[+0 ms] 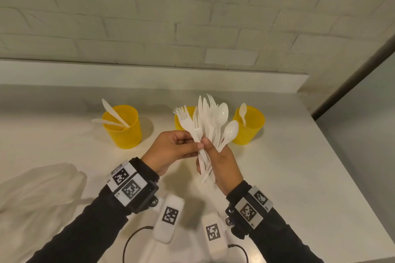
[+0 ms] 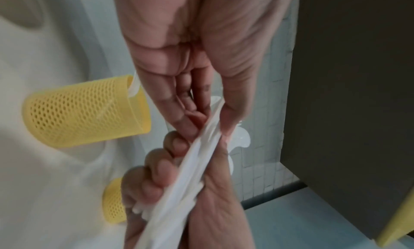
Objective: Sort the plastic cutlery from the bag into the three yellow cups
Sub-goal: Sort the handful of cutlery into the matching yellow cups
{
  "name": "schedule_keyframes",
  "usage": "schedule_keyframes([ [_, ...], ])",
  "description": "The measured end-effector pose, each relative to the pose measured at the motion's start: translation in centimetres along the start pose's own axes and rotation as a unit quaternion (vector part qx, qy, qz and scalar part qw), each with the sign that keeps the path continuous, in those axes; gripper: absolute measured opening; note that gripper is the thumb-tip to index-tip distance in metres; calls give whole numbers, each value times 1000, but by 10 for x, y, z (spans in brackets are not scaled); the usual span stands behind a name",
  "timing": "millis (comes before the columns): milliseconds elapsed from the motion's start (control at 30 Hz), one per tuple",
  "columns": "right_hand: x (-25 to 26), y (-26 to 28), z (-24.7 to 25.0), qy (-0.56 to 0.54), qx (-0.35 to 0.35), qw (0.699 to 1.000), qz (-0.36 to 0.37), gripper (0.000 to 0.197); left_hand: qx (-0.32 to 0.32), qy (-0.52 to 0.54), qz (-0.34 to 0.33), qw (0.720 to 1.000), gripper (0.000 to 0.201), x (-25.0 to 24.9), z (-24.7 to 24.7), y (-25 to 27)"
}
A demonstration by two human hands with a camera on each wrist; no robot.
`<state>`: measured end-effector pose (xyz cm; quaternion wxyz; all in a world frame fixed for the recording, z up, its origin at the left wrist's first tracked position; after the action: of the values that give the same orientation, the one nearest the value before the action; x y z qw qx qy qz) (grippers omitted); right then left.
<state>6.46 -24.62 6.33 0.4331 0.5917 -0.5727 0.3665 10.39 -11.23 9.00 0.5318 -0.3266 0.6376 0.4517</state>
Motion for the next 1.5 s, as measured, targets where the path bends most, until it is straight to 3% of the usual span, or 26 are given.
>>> schedule_keyframes([
  [133,-1,-6,10,13,-29,999,33,30,-16,-40,12,999,15,4,-6,-2],
  [233,1,-10,23,22,-83,996,21,9,-63,-49,0,997,8,-2,0,-4],
  [333,4,-14,39,31,-110,993,-5,8,-151,-63,-57,985,11,-21,20,-13],
  [433,6,-16,47,32,-101,994,-14,9,-247,-130,-101,955,4,-35,36,-31],
  [600,8,-16,51,29,-85,996,-16,15,-301,-229,-88,922,13,-27,28,-70],
  [700,10,-16,53,38,-80,996,-16,19,-275,-259,-42,925,21,-8,21,-87],
  [933,12,-17,56,27,-83,996,-5,14,-233,-317,-7,919,18,8,10,-93],
  [1033,13,-17,55,26,-83,996,-1,12,-207,-308,20,929,57,5,10,-90],
  [1100,13,-15,55,37,-79,996,1,13,-241,-339,-11,909,68,-4,10,-78],
  [1167,13,-13,56,33,-72,997,3,10,-255,-342,-82,901,50,-14,2,-61],
  [1267,14,-10,57,-1,-52,999,3,11,-113,-294,-73,946,12,-14,-30,-43],
  [1333,16,-7,58,-26,-35,999,4,17,-47,-219,-32,974,10,-8,-49,-42],
  [1500,24,1,77,-35,-75,997,6,13,-36,-122,0,992,9,0,-71,-53],
])
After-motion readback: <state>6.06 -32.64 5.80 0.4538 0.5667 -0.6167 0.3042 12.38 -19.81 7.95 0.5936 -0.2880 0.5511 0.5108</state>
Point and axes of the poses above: each hand's wrist, its own y-axis away from the middle knuckle, its own z-axis out of the back of the hand, x = y × z, the point moved 1 cm from there along -y, towards the middle knuckle, and after that the axes turned 12 degrees about -y, right-handed, at the moved point
